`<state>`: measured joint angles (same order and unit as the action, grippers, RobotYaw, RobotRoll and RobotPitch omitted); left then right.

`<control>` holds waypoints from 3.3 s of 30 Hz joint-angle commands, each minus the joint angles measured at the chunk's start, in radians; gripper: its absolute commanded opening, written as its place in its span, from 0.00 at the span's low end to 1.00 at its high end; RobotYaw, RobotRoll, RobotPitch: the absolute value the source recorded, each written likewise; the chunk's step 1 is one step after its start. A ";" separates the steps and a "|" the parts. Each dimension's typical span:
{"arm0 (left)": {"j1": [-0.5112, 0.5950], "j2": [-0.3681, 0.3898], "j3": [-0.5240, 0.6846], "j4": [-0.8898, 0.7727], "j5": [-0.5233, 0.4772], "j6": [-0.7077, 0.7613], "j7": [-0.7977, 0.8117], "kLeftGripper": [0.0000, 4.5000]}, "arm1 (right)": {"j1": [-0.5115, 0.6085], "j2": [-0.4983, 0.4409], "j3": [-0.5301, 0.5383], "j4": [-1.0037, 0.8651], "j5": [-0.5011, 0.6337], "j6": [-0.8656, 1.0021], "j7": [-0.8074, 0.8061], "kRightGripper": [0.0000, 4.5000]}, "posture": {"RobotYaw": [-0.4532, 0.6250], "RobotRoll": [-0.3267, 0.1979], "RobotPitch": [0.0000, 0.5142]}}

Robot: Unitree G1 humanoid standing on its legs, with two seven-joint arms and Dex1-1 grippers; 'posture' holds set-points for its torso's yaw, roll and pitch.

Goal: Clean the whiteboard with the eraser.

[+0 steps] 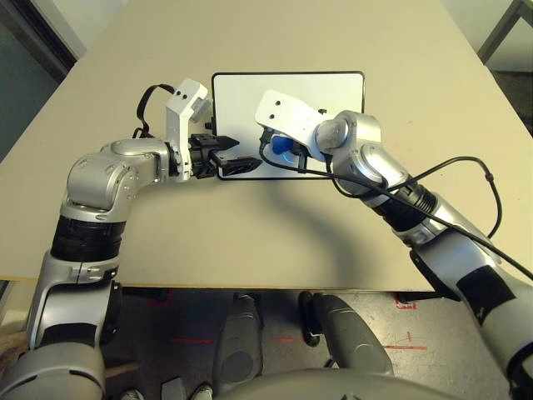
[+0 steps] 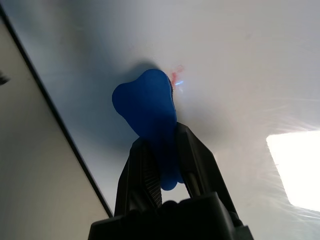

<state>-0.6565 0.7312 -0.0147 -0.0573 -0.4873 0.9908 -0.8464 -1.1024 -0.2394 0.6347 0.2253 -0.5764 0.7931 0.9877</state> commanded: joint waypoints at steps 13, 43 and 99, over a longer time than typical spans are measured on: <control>0.001 0.011 -0.008 0.000 0.000 0.009 -0.011 1.00 | 0.089 -0.044 0.045 -0.071 0.008 0.105 0.019 0.13 | 0.34 0.62 0.43; -0.004 0.001 -0.014 0.000 0.002 0.010 -0.009 1.00 | -0.010 0.015 -0.043 0.024 0.089 0.072 -0.102 0.13 | 0.34 0.62 0.42; -0.022 -0.002 -0.020 0.032 0.026 -0.015 -0.024 1.00 | -0.091 0.013 -0.020 -0.050 0.298 0.273 -0.097 0.13 | 0.34 0.62 0.38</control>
<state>-0.6825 0.7252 -0.0209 -0.0341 -0.4677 0.9773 -0.8668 -1.2179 -0.2313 0.5895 0.2044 -0.3029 1.0470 0.8766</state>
